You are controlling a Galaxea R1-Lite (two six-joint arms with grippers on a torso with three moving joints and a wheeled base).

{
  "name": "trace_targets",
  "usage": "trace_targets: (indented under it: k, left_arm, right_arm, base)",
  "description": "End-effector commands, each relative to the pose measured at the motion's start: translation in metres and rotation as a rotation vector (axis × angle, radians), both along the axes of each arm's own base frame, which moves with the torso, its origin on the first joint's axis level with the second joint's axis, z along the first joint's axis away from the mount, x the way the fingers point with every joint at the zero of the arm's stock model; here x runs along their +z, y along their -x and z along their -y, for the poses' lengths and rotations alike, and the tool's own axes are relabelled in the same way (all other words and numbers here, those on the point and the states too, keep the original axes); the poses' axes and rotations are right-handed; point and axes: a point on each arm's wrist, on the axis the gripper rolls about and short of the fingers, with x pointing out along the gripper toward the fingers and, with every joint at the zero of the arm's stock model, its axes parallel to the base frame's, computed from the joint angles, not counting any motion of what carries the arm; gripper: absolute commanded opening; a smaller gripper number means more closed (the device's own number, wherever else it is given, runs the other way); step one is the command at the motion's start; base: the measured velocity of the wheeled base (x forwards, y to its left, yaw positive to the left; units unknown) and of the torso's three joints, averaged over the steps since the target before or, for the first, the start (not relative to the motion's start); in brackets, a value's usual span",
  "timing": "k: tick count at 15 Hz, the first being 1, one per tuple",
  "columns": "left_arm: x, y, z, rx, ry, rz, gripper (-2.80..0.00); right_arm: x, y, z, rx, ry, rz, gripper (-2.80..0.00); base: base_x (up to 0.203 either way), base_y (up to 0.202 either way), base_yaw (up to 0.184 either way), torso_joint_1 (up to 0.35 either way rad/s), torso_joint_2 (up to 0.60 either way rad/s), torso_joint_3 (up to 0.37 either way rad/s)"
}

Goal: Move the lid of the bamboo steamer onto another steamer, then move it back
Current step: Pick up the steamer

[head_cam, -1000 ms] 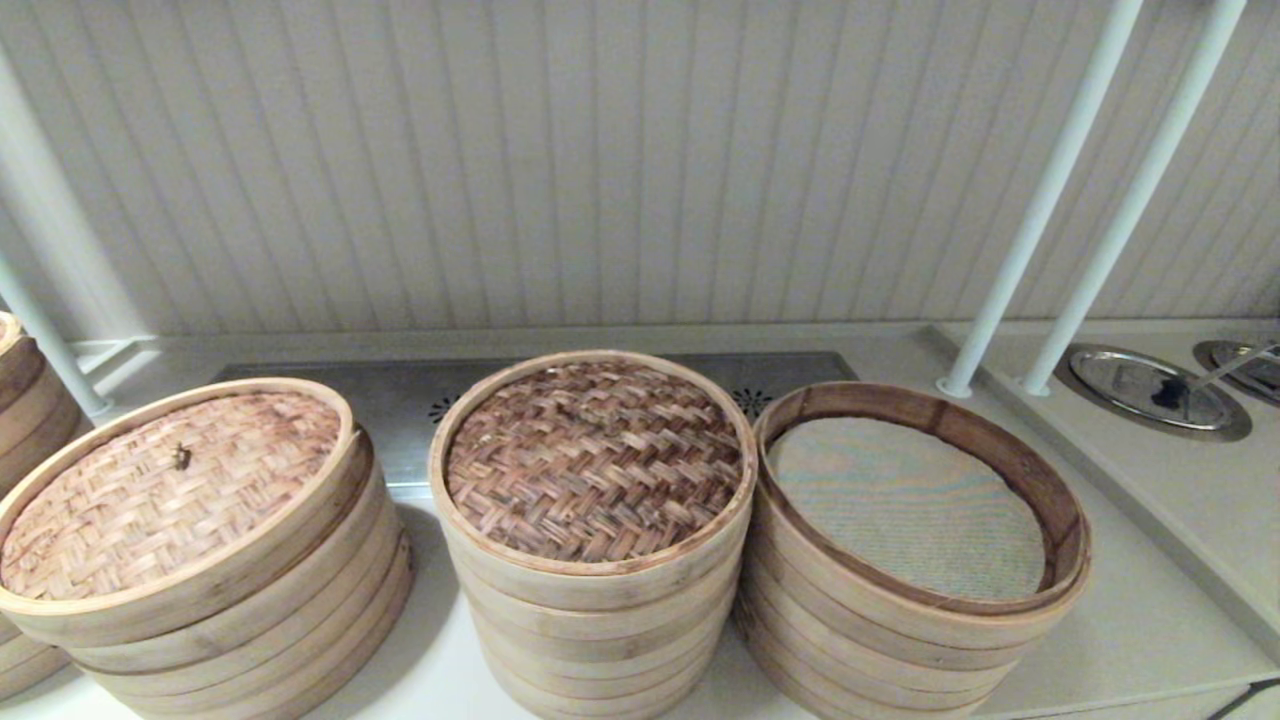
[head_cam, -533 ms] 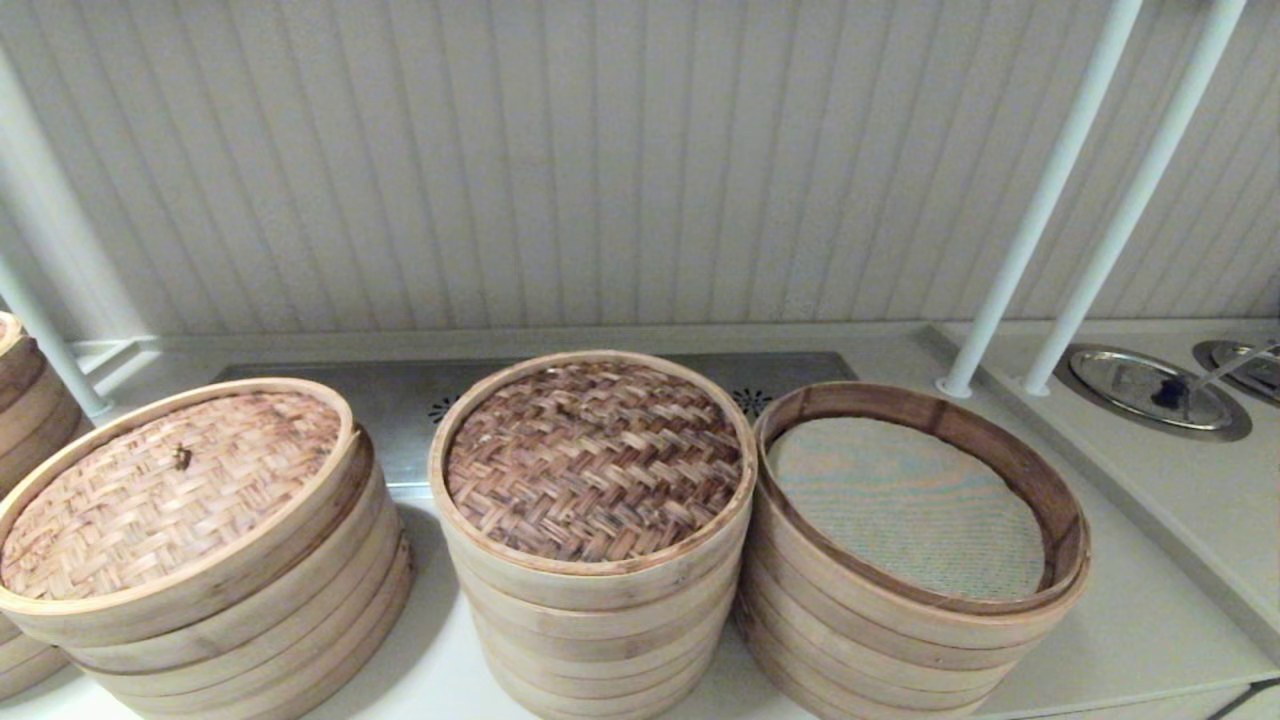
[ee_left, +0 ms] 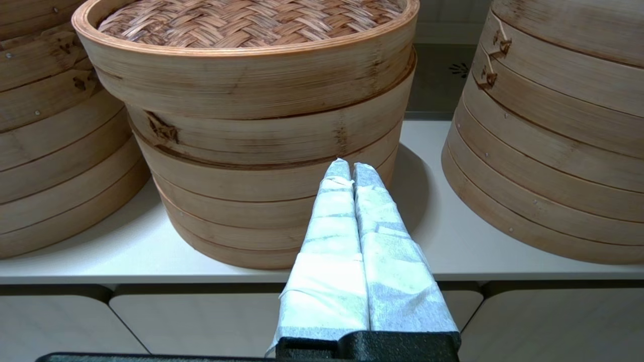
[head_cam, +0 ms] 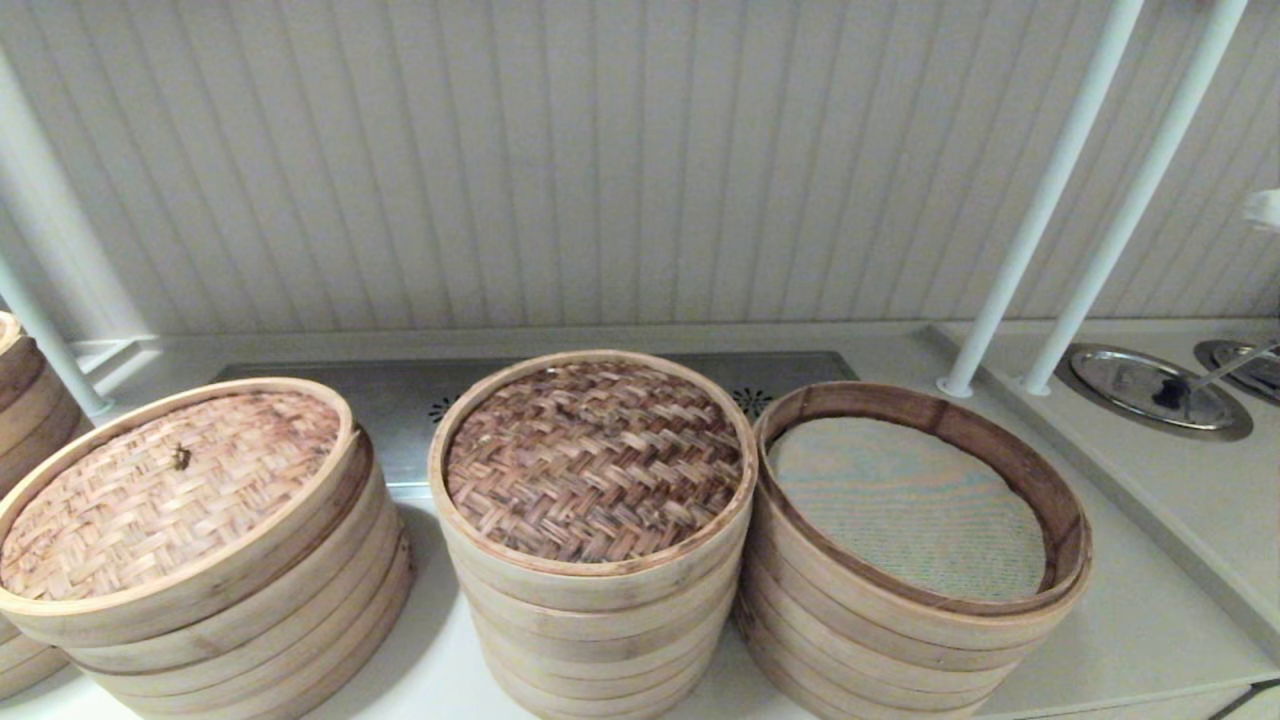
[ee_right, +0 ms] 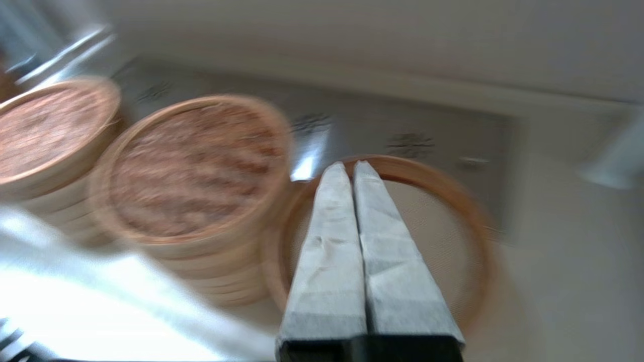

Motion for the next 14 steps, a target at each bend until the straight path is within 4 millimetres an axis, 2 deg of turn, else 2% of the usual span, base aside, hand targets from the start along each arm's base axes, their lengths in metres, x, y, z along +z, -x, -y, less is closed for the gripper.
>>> trace_targets:
  k: [1,3,5,9,10,14]
  left_arm:
    - [0.000,0.000,0.000,0.001,0.000,0.000,-2.80]
    - [0.000,0.000,0.000,0.001,0.000,0.000,-2.80]
    - [0.000,0.000,0.000,0.001,0.000,0.000,-2.80]
    - [0.000,0.000,0.000,0.001,0.000,0.000,-2.80]
    - [0.000,0.000,0.000,0.001,0.000,0.000,-2.80]
    - [0.000,0.000,0.000,0.001,0.000,0.000,-2.80]
  right_arm:
    - [-0.009,-0.060,-0.043,0.118,0.050,-0.137,-2.80]
    - [-0.019,-0.082,-0.080,0.165,0.099,-0.187,-2.80]
    - [-0.027,-0.088,-0.113,0.215,0.141,-0.209,-2.80]
    - [-0.044,-0.097,-0.154,0.292,0.188,-0.252,-2.80]
    - [-0.048,-0.098,-0.163,0.300,0.199,-0.254,0.00]
    - [-0.067,-0.117,-0.200,0.302,0.227,-0.245,0.00]
  base:
    - [0.000,0.000,0.000,0.000,0.00,0.000]
    - [0.000,0.000,0.000,0.000,0.00,0.000]
    - [0.000,0.000,0.000,0.000,0.00,0.000]
    - [0.000,0.000,0.000,0.000,0.00,0.000]
    - [0.000,0.000,0.000,0.000,0.00,0.000]
    - [0.000,0.000,0.000,0.000,0.00,0.000]
